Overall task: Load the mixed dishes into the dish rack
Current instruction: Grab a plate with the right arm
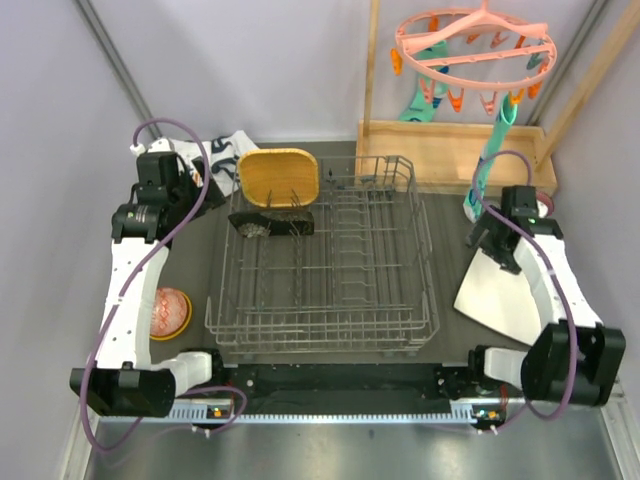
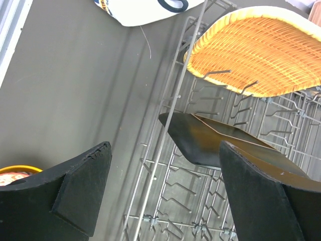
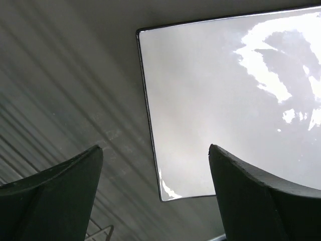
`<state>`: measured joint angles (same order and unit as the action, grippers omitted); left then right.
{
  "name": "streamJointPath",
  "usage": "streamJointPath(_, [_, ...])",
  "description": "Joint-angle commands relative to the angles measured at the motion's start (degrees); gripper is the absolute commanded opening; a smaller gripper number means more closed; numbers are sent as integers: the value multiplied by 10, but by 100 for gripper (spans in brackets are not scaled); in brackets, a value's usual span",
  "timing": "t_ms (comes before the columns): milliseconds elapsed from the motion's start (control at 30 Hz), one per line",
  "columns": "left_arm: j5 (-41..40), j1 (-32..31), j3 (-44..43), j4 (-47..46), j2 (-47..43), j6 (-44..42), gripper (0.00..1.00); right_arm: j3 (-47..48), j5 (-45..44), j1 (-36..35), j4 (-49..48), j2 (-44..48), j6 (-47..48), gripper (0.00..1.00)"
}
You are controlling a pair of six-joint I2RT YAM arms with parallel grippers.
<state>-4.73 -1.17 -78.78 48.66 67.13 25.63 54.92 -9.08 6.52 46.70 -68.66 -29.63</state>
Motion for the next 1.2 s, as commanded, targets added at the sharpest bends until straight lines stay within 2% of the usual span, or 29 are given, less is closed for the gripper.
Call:
streamJointPath(0, [10,3,3,-30,-3,8,92,24,-66,-25,-46,-45,-8,86])
streamJointPath(233, [16,4,-2,-24,0,4,92,29,-136,-46,-100,-153,-25,86])
streamJointPath(400, [11,4,-8,-20,4,-3,92,48,-150,-61,-126,-229,-24,86])
streamJointPath(900, [13,6,-1,-19,1,-4,92,86,-225,-63,-128,-309,-2,85])
streamJointPath(1167, [11,6,0,-18,-2,-11,92,108,-294,-95,-114,-353,5,85])
